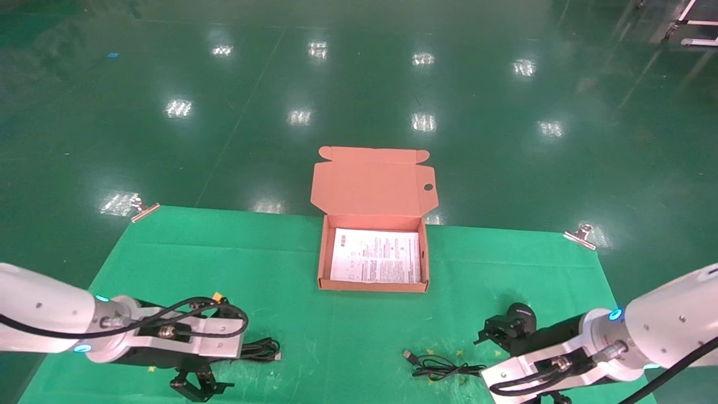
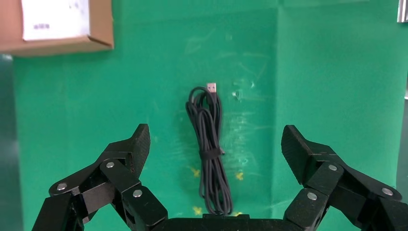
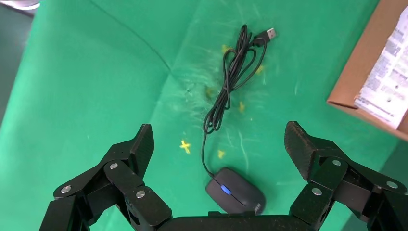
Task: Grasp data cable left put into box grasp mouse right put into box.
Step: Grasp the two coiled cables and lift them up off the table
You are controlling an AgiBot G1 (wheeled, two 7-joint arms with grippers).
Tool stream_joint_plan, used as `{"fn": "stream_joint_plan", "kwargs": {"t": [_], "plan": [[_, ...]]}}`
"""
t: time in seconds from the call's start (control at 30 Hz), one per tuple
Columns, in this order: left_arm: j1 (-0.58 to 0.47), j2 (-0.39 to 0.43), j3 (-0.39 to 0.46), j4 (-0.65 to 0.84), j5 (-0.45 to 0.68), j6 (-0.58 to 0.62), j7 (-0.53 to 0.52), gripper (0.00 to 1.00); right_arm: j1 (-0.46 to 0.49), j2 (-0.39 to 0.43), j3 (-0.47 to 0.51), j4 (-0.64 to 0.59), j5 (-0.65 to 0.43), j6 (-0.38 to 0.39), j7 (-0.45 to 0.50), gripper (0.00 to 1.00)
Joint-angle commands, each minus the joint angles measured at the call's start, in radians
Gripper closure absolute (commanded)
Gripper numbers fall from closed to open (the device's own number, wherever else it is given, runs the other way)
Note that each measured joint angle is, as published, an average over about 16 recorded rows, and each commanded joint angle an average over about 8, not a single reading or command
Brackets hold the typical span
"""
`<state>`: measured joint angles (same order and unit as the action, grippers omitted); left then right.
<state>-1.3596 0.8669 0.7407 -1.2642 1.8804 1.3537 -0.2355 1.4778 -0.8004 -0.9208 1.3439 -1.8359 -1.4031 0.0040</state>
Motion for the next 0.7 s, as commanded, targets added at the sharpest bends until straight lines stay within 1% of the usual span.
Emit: {"fn": "stream_joint_plan", "kwargs": {"t": [0.03, 0.23, 0.4, 0.53, 0.7], "plan": [[0.009, 0.005, 0.004, 0.012, 0.013, -0.012, -0.006, 0.00, -0.015, -0.001, -0.002, -0.001, -0.012, 0.018, 0.012, 0.00], [0.030, 0.032, -0.002, 0.112, 0.021, -0.073, -0.005, 0.00, -0.073, -0.002, 0.005, -0.029, -0.016, 0.091, 0.053, 0.00], [0.036, 0.066, -0.006, 0.221, 0.034, -0.137, 0.014, 0.00, -0.114, -0.024, 0.013, -0.100, -0.007, 0.156, 0.069, 0.00], [0.034, 0.092, -0.006, 0.299, 0.048, -0.182, 0.033, 0.00, -0.133, -0.058, 0.014, -0.177, -0.008, 0.205, 0.052, 0.00], [0.032, 0.120, -0.003, 0.377, 0.066, -0.228, 0.062, 0.00, -0.146, -0.100, 0.006, -0.252, -0.040, 0.271, 0.008, 0.00]]}}
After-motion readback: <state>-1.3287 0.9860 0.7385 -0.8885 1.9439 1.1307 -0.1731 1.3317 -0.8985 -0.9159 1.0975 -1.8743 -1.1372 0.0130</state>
